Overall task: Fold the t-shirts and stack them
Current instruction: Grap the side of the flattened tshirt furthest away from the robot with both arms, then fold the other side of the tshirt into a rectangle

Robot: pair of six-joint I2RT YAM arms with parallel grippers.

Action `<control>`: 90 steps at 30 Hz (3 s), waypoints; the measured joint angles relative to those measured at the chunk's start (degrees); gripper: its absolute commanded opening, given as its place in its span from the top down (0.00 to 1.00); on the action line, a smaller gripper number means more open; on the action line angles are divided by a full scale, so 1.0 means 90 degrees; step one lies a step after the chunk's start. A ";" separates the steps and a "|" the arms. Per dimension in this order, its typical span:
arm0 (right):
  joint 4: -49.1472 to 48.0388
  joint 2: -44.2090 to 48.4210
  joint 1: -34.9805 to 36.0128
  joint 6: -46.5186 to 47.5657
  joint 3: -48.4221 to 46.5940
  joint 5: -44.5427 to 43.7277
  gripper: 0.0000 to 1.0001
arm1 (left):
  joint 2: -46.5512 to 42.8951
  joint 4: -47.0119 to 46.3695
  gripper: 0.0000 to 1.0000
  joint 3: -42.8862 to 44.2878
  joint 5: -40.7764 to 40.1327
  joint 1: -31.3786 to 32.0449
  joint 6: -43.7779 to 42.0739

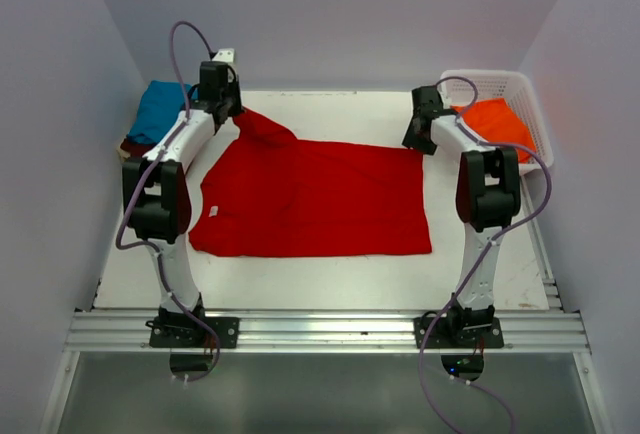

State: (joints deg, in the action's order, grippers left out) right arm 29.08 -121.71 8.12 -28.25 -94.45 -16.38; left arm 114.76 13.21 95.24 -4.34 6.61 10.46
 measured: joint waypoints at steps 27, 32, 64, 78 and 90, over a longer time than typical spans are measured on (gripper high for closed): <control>0.0041 -0.0648 -0.0075 0.0104 -0.0469 0.0274 0.43 | -0.0090 0.0175 1.00 -0.0250 -0.0068 0.0000 -0.0015; 0.0078 -0.0648 -0.0075 0.0138 -0.0486 0.0214 0.43 | -0.0090 0.0180 1.00 -0.0250 -0.0068 0.0000 -0.0015; 0.0083 -0.0860 -0.0075 -0.0017 -0.0724 -0.0228 0.95 | -0.0090 0.0265 1.00 -0.0260 -0.0066 0.0000 -0.0012; -0.0163 -0.0092 -0.0083 -0.0032 0.0267 -0.0051 1.00 | -0.1035 0.0437 1.00 -0.0680 -0.0107 0.0000 -0.0015; -0.0372 0.1962 -0.0080 -0.0027 0.1598 0.0114 1.00 | -0.2511 0.0673 1.00 -0.1882 -0.0279 0.0000 -0.0015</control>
State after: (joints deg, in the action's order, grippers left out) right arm 25.74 -104.05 7.40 -28.49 -80.07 -15.35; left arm 92.16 19.27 78.30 -6.85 6.61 10.33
